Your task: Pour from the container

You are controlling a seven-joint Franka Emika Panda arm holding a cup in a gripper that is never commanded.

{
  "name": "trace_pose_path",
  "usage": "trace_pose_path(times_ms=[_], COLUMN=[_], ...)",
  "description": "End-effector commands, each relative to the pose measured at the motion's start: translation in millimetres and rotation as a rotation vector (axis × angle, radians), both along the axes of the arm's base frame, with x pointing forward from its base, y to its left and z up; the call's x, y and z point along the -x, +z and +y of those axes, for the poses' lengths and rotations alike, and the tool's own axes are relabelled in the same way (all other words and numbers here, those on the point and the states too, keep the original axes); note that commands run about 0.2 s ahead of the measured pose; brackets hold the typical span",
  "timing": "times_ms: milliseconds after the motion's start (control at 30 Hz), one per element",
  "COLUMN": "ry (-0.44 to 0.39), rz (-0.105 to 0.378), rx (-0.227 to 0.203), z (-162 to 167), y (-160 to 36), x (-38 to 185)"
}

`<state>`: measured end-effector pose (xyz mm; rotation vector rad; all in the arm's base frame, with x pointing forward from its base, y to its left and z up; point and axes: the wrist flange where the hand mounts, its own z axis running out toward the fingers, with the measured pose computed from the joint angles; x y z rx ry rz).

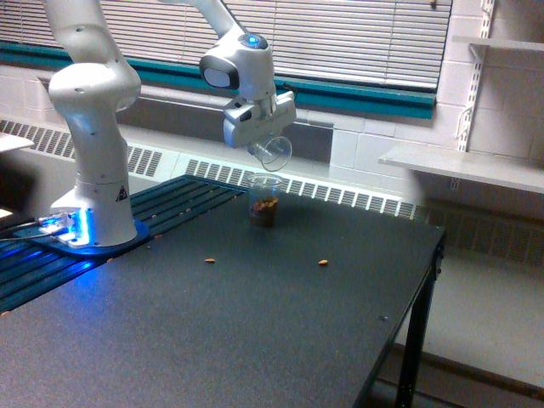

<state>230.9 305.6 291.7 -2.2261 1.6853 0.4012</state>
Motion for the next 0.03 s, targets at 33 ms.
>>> trace_pose_path(times_ms=[33], ry=[0.038], rz=[-0.037], rx=[-0.023], z=[0.8], y=[16.8], x=[-2.3])
